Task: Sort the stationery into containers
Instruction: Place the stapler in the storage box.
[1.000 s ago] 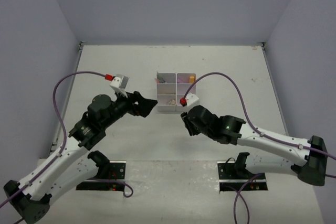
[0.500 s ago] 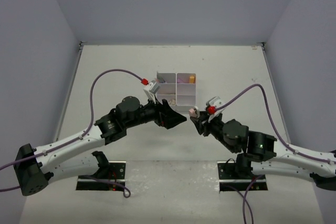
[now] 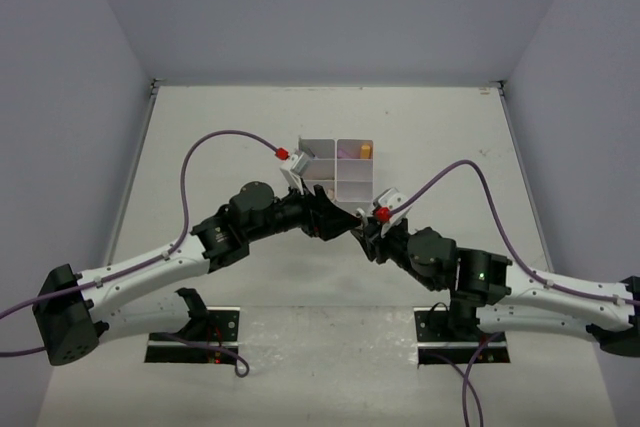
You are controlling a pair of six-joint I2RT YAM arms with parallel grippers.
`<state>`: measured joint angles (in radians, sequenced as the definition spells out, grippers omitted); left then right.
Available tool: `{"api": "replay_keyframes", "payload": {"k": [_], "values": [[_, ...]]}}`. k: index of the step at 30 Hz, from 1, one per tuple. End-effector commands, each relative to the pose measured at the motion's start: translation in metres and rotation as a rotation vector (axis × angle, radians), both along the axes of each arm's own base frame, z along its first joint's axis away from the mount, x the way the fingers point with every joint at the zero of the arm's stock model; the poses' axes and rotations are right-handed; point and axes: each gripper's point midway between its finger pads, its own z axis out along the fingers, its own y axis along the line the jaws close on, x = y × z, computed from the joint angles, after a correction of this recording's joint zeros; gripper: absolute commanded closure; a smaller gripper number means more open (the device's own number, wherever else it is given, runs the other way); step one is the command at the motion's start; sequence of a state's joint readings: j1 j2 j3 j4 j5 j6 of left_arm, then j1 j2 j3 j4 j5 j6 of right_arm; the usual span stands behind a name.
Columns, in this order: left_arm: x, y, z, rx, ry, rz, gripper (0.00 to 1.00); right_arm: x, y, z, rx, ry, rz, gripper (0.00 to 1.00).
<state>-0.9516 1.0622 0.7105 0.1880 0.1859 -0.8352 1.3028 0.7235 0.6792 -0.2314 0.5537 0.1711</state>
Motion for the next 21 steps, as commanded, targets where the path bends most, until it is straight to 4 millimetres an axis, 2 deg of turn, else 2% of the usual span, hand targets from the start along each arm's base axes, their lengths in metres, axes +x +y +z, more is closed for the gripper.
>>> {"api": "replay_keyframes", "payload": {"k": [1,6,12,13,15,17,20,21], "values": [[0.005,-0.005,0.036,-0.076,-0.068,0.009,0.25,-0.001,0.007,0.028,0.06,-0.025,0.011,1.0],[0.005,-0.012,0.022,-0.02,-0.057,-0.02,0.35,-0.005,0.011,0.034,0.06,-0.023,0.031,1.0],[-0.001,-0.025,0.018,-0.029,-0.05,-0.095,0.53,-0.004,0.015,0.039,0.057,-0.031,0.033,1.0],[-0.002,-0.026,0.018,-0.031,-0.051,-0.103,0.58,-0.003,0.015,0.04,0.058,-0.031,0.031,1.0],[-0.003,-0.027,0.021,-0.04,-0.075,-0.117,0.83,-0.001,0.015,0.037,0.051,-0.03,0.014,1.0],[-0.002,-0.025,0.026,-0.042,-0.104,-0.113,1.0,0.002,0.012,0.032,0.05,-0.021,-0.018,0.99],[0.003,-0.017,0.033,-0.017,-0.155,-0.079,1.0,0.008,0.002,0.025,0.053,-0.005,-0.093,0.87],[0.006,-0.014,0.034,0.006,-0.164,-0.054,1.0,0.009,0.0,0.021,0.065,0.011,-0.116,0.79]]}}
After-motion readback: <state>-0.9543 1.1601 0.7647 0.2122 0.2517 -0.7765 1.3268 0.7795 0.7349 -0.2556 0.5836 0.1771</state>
